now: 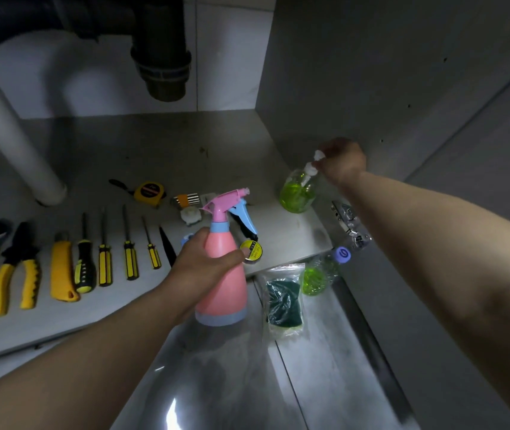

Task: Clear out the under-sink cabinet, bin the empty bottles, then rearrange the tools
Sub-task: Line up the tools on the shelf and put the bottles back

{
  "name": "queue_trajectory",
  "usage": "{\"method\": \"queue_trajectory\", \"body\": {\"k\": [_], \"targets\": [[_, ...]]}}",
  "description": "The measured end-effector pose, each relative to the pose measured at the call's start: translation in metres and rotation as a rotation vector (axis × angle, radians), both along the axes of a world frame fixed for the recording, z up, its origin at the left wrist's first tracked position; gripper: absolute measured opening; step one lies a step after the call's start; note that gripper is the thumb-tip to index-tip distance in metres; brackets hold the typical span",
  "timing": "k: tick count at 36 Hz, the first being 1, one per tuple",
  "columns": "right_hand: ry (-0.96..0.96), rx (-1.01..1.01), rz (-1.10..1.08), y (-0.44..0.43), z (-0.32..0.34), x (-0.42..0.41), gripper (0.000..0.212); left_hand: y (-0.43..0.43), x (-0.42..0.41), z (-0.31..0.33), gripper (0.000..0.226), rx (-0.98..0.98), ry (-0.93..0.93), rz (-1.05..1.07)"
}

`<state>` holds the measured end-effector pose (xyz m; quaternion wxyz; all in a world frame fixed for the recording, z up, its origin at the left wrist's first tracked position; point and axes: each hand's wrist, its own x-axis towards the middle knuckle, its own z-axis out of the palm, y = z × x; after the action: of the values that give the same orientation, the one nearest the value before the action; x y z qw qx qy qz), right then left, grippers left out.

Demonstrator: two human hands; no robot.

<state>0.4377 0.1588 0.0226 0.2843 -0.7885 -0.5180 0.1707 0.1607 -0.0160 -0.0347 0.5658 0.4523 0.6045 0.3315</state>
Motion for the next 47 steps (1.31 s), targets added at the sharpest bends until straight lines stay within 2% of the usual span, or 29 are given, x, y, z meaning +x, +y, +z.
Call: {"method": "queue_trajectory", "body": {"k": [5, 9, 12, 14, 16, 17, 20, 22, 25, 28, 33, 36, 40, 44, 47], "targets": [[-0.022, 0.034, 0.032, -0.002, -0.005, -0.001, 0.025, 0.004, 0.003, -0.003, 0.051, 0.007, 0.03, -0.017], [-0.261, 0.016, 0.124, -0.02, 0.0, -0.01, 0.04, 0.002, 0.007, -0.001, 0.051, 0.039, 0.052, -0.041], [-0.373, 0.132, 0.2, -0.046, 0.013, -0.028, 0.038, 0.0, 0.01, 0.004, 0.049, 0.077, 0.079, -0.044], [-0.213, 0.117, 0.347, -0.063, 0.024, -0.046, 0.028, -0.002, 0.012, 0.008, 0.047, 0.109, 0.123, -0.055], [0.05, -0.065, 0.501, -0.08, 0.034, -0.064, 0.018, -0.004, 0.013, 0.011, 0.042, 0.154, 0.187, -0.092], [0.121, -0.164, 0.562, -0.088, 0.038, -0.071, 0.019, -0.006, 0.013, 0.013, 0.04, 0.172, 0.213, -0.11], [0.182, -0.279, 0.684, -0.104, 0.044, -0.084, 0.011, -0.011, 0.013, 0.016, 0.042, 0.181, 0.252, -0.14], [0.244, -0.276, 0.706, -0.111, 0.049, -0.088, 0.018, -0.015, 0.013, 0.018, 0.044, 0.174, 0.236, -0.147], [0.366, -0.382, 0.726, -0.117, 0.056, -0.086, 0.016, -0.02, 0.012, 0.02, 0.045, 0.186, 0.202, -0.14], [0.275, -0.419, 0.754, -0.119, 0.057, -0.083, 0.019, -0.02, 0.011, 0.02, 0.046, 0.186, 0.177, -0.128], [0.22, -0.248, 0.644, -0.111, 0.057, -0.08, 0.005, -0.015, 0.008, 0.017, 0.051, 0.243, 0.173, -0.088], [0.107, -0.058, 0.477, -0.097, 0.058, -0.07, 0.008, -0.018, -0.005, 0.006, 0.051, 0.25, 0.318, -0.126], [-0.084, 0.11, 0.286, -0.082, 0.056, -0.058, 0.023, -0.031, -0.031, -0.012, 0.056, 0.172, 0.696, -0.434], [-0.133, 0.134, 0.181, -0.072, 0.042, -0.06, 0.024, -0.036, -0.041, -0.025, 0.074, 0.054, 0.866, -0.786], [-0.14, 0.134, 0.137, -0.066, 0.03, -0.066, 0.032, -0.036, -0.04, -0.031, 0.089, 0.02, 0.943, -0.855]]}}
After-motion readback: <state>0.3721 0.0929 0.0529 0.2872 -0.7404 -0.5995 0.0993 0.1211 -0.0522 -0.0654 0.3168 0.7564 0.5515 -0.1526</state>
